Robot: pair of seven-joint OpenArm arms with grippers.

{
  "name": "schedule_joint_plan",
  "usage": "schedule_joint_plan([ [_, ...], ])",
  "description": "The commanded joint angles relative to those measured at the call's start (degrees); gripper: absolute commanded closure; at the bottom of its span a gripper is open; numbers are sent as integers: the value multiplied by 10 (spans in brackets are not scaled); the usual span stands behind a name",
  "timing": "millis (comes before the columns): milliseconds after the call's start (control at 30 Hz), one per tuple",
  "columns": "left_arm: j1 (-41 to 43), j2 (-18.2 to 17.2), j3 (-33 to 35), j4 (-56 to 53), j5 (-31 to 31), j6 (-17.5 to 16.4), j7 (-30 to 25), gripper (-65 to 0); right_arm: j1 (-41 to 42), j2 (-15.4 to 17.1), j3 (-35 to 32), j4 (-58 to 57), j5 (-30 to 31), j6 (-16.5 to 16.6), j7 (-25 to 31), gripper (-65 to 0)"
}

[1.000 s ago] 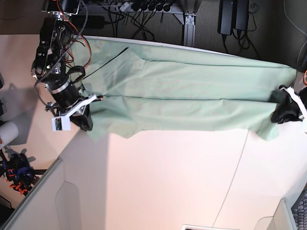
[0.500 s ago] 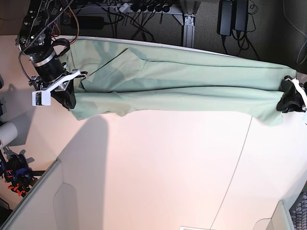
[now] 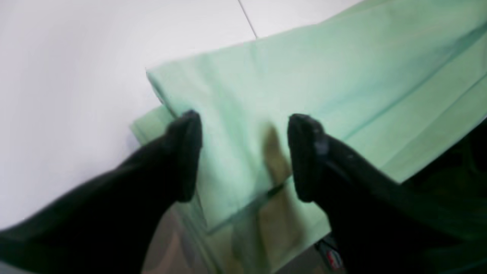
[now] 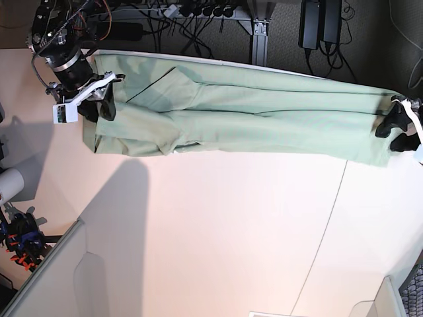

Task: Fold the T-shirt properly
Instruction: 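Regrasp the folded edge with both grippers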

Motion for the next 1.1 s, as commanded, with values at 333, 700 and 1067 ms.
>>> schedule_joint_plan([
  [333, -4, 10, -87, 8, 1, 27, 35, -411, 7, 2, 7, 5, -3, -1, 24, -356],
  [700, 32, 92, -136, 7, -51, 37, 76, -411, 14, -48, 6, 5, 12, 0, 24, -356],
  [1067, 29, 118, -136, -22, -1, 69, 37, -411, 20, -83, 6, 4, 3, 0, 40, -117],
])
